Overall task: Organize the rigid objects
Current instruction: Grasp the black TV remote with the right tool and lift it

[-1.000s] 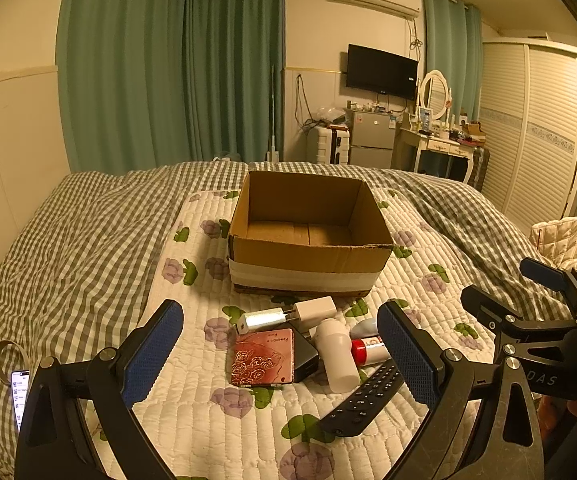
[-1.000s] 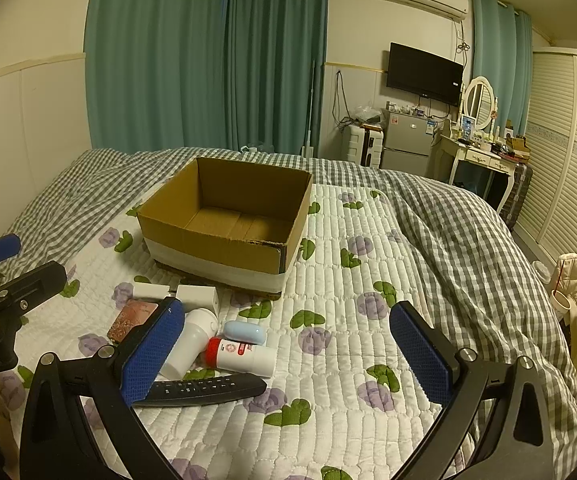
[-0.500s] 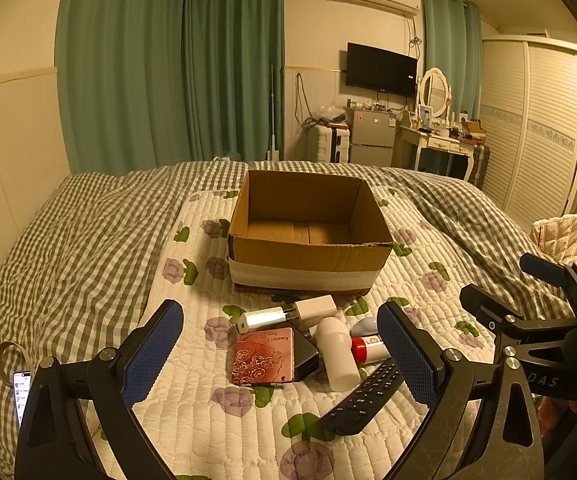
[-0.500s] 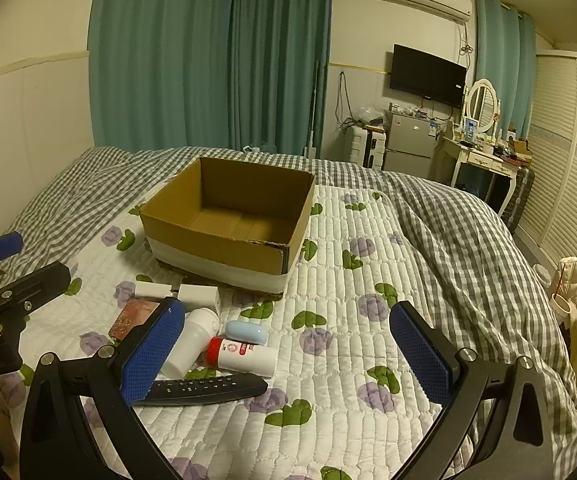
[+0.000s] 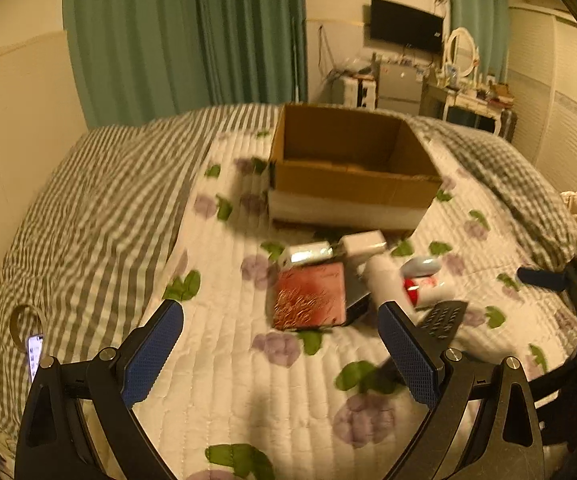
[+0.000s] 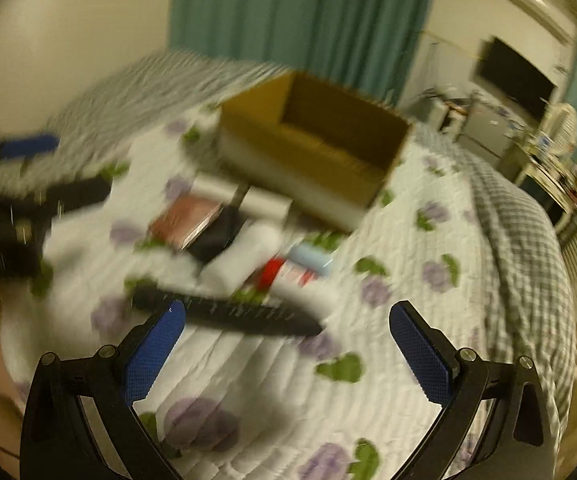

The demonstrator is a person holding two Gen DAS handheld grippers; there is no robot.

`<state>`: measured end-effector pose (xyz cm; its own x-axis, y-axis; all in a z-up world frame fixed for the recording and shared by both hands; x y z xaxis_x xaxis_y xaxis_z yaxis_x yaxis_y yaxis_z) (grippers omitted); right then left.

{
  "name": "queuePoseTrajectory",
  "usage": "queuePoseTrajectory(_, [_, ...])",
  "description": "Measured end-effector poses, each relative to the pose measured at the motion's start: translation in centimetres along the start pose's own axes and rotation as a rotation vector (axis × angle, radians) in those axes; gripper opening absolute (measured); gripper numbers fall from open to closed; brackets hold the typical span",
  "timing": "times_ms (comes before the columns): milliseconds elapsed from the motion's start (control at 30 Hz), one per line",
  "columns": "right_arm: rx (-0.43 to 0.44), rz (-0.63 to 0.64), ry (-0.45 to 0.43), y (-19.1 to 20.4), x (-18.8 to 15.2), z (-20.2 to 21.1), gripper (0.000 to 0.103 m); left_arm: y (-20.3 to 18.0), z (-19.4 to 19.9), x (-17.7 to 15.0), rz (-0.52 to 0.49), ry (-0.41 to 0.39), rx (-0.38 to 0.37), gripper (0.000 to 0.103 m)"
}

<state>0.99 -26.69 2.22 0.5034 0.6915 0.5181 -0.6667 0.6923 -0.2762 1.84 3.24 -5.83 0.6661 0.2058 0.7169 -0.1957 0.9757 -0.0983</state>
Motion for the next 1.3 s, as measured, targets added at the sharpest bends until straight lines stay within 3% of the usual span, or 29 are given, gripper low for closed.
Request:
queuePoseTrajectory(100, [0.018,0.063,0.066,1.3,-0.4,-2.4,0.083,0.3,-0.8,-0.2,0.005,0.014,0.007,0.100])
queuePoseTrajectory(267, [0.040,0.054,0.074,0.8,0.2,-4.9,0.077,0.3,-1.5,-0.2,-0.002,0.030,0.012,0.100])
queuePoseTrajectory(333, [0.062,0.050,0.093,0.3,0.5,-6.0,0.059,0.4,-2.0,-0.1,0.000,0.037,0.019,0.100])
queuePoseTrajectory(400, [0.064,0.053,0.090,0.0,0.7,-6.7,0.053,0.4,-2.4,0.2,-0.001,0.048,0.027,0.100])
queuePoseTrajectory(467, [0.099,0.055,0.082,-0.3,0.8,-6.7,0.042,0.4,-3.1,0.6,-0.010,0.055,0.043,0.100])
queuePoseTrajectory(533, [0.157,0.010,0.051,-1.1,1.0,-6.4,0.000,0.4,-3.9,1.1,-0.010,0.066,0.065,0.100])
queuePoseTrajectory(633, [0.215,-0.023,0.003,-1.9,1.4,-5.8,0.000,0.8,-4.9,1.5,-0.002,0.096,0.082,0.100])
queuePoseTrajectory(700, [0.244,0.072,0.013,-1.1,1.6,-5.7,0.000,1.0,-5.1,1.4,0.007,0.107,0.082,0.100])
queuePoseTrajectory(800, [0.217,0.218,0.034,0.1,1.9,-6.1,0.002,1.0,-5.1,1.2,0.003,0.113,0.078,0.100])
queuePoseTrajectory(867, [0.184,0.273,0.058,0.0,2.2,-6.7,0.014,0.8,-5.1,1.0,-0.009,0.110,0.080,0.100])
queuePoseTrajectory(933, [0.184,0.297,0.057,-0.7,2.7,-7.2,0.045,0.7,-5.0,0.8,-0.016,0.112,0.072,0.100])
queuePoseTrajectory(1067, [0.314,0.376,0.088,-1.2,3.3,-8.4,0.049,0.6,-5.0,0.7,-0.019,0.118,0.073,0.100])
queuePoseTrajectory(1133, [0.315,0.465,0.105,-0.4,3.3,-9.1,0.058,0.7,-5.0,0.8,-0.015,0.122,0.074,0.100])
queuePoseTrajectory(1300, [0.321,0.574,0.113,1.2,4.2,-10.8,0.058,1.1,-5.5,1.1,0.003,0.138,0.093,0.100])
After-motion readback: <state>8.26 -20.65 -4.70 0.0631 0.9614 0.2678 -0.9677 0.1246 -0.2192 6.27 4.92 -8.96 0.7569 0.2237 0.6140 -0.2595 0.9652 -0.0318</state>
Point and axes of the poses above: each gripper's, at about its wrist camera, not at the fingertips, and z roughly against the way its jaws point, y to its left, x to its top, the point moved 1 cm from there along -z, roughly the way its jaws point, and after that the axes turned 12 degrees about z, right-handed, at the moved point
